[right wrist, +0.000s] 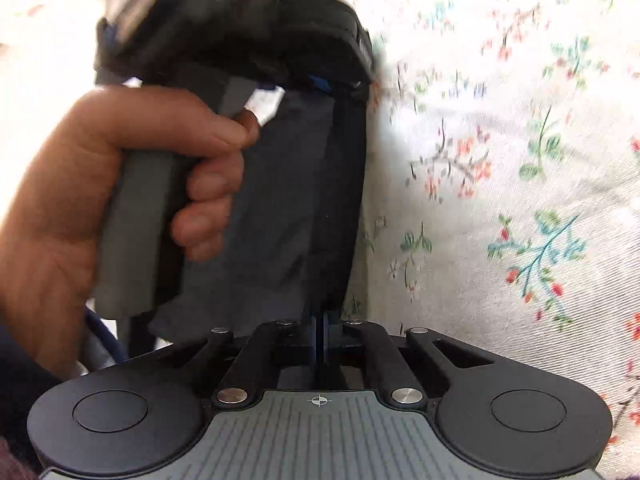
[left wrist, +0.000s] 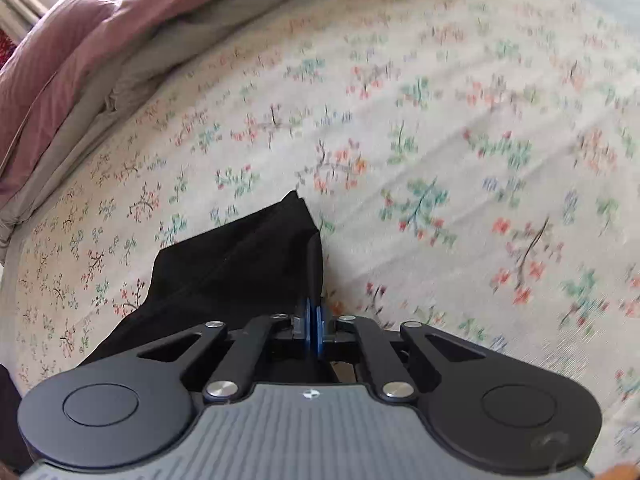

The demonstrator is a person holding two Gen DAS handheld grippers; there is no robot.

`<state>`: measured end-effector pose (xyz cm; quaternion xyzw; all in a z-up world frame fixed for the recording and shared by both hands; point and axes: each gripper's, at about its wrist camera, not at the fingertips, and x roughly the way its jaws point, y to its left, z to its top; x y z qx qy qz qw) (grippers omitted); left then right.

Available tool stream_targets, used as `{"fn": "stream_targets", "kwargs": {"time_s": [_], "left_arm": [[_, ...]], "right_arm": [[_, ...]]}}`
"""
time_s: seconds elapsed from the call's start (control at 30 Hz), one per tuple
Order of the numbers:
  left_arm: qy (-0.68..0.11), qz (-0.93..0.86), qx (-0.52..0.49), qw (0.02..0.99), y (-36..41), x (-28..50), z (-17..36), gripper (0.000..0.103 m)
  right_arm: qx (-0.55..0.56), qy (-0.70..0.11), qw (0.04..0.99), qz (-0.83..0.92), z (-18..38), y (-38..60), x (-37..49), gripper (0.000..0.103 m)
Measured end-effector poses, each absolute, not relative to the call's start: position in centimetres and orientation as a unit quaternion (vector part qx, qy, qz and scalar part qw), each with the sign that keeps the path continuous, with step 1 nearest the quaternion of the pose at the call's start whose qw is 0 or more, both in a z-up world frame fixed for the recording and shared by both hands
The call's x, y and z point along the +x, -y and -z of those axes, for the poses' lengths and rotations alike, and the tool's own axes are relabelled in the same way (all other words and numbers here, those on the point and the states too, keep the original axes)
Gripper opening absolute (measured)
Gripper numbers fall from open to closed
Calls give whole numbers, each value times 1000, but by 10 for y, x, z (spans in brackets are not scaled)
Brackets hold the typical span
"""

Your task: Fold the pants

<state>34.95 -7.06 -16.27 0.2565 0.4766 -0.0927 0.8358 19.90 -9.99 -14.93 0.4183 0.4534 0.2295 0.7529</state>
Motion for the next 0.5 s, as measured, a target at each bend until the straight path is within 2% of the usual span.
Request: {"fn": "stream_targets", "kwargs": {"time_s": [0.3,0.5], "left_arm": [[-434,154,101,882,125,327,94,15],[-432,226,25,873,176,308,77,15]], "right_arm": [[431,-391,796,-168,136,175,152,3],[382,-373,840,-96,117,242,109,3]]}}
